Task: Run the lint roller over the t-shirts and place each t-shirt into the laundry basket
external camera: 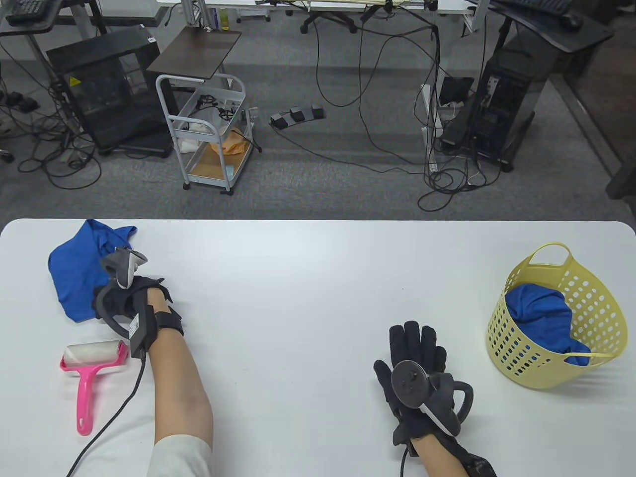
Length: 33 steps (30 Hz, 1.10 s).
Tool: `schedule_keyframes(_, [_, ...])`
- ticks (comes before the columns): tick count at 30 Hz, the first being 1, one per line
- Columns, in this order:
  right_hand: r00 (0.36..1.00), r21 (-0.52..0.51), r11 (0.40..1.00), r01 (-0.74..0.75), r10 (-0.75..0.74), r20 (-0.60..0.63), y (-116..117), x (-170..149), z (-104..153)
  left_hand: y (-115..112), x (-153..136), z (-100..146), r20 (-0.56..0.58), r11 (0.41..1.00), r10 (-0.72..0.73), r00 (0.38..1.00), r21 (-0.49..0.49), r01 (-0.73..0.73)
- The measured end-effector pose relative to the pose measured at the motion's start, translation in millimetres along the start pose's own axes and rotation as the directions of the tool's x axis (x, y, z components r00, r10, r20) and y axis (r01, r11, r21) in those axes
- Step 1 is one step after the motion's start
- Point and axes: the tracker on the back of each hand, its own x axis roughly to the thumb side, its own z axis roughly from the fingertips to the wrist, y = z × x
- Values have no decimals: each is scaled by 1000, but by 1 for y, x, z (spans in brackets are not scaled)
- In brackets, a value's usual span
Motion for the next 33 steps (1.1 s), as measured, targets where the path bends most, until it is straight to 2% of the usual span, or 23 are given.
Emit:
schedule_keyframes(3, [1000,-3,1000,-1,1,1,-1,-1,0,-1,6,2,-10,998,-61,998,35,61])
schedule_keyframes(5, [1000,-11,1000,11,-11,0,-3,-2,-1,1,12,6,-40,983,-135,990,120,139])
schedule_keyframes(9, [1000,-16,1000,-10,10,-6,-3,-3,-1,-2,20,8,-78,957,-207,975,189,218])
schedule_keyframes(12, [1000,-5,1000,-8,8,-9,-2,-5,-2,-2,19,8,-77,956,-212,974,190,223])
schedule_keyframes(14, [1000,0,1000,-5,5,-13,-1,-6,-2,2,16,6,-80,964,-165,983,198,178])
schedule_keyframes(16, [1000,10,1000,-10,10,-11,0,-6,-3,2,14,8,-96,959,-75,993,267,99])
schedule_keyframes(18, [1000,10,1000,-10,10,-12,1,-6,-3,7,16,11,-59,941,-87,994,322,101])
schedule_keyframes(19, [1000,11,1000,-8,8,-13,0,-7,-3,11,17,14,-45,937,-46,998,345,59])
schedule_keyframes(22, [1000,19,1000,0,0,-21,1,-8,-3,21,12,30,59,909,127,990,393,-140])
schedule_keyframes(24, [1000,22,1000,3,-3,-23,1,-9,-4,29,14,46,148,884,176,973,411,-222])
schedule_keyframes(26, [1000,21,1000,7,-7,-28,1,-10,-4,41,17,65,257,853,236,937,407,-327])
schedule_keyframes(27, [999,18,1000,9,-9,-31,0,-11,-4,52,17,82,355,821,289,889,387,-421])
schedule_keyframes(30, [999,14,1000,17,-17,-37,-1,-12,-3,78,14,125,497,762,393,774,296,-577])
schedule_keyframes(32, [999,18,1000,23,-22,-38,1,-13,-3,100,11,160,606,712,416,678,247,-658])
schedule_keyframes(33, [999,24,999,25,-24,-34,2,-12,-4,106,10,172,637,705,419,647,221,-674])
